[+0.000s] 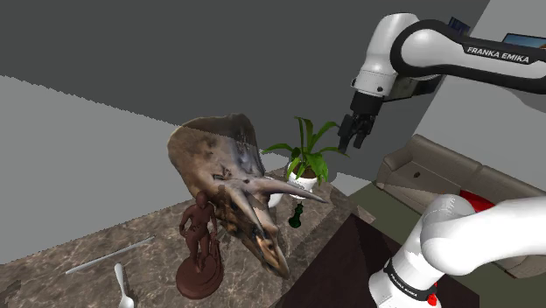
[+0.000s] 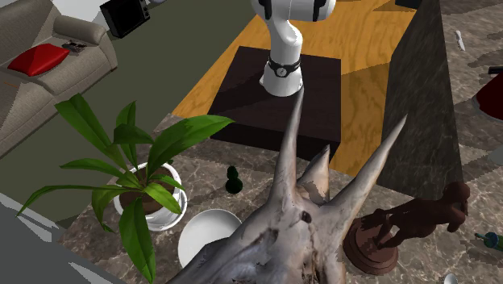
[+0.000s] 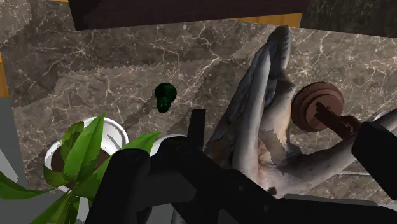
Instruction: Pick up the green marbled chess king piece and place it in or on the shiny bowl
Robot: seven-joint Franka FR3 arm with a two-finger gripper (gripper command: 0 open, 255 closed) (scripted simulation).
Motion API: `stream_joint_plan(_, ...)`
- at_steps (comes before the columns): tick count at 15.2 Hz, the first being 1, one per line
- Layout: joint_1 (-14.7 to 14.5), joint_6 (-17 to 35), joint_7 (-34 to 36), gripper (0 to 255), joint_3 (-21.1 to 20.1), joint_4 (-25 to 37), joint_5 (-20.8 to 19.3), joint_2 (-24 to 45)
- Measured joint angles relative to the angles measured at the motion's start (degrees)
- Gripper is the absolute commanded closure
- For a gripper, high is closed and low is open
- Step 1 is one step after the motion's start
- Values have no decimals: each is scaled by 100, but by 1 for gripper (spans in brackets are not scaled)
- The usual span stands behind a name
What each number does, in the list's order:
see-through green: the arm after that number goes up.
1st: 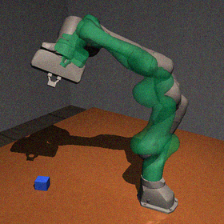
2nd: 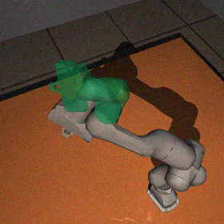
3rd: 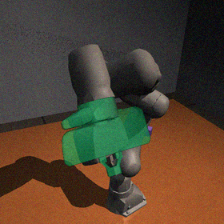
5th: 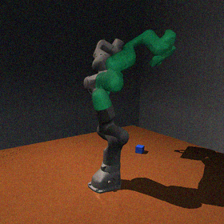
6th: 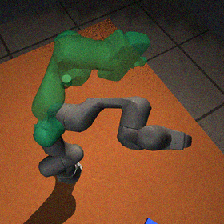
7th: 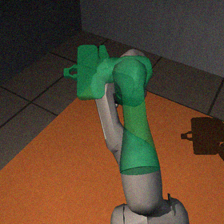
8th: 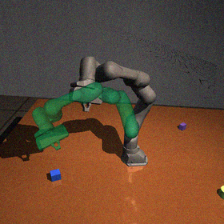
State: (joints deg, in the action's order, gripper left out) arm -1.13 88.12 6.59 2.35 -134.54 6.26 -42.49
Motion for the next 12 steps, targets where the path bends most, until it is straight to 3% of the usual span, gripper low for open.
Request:
stream_joint_plan(6, 21, 687, -194, 0, 1, -452, -179, 322)
stream_joint_plan(12, 55, 1858, -412, 0, -6, -1046, -434, 1003)
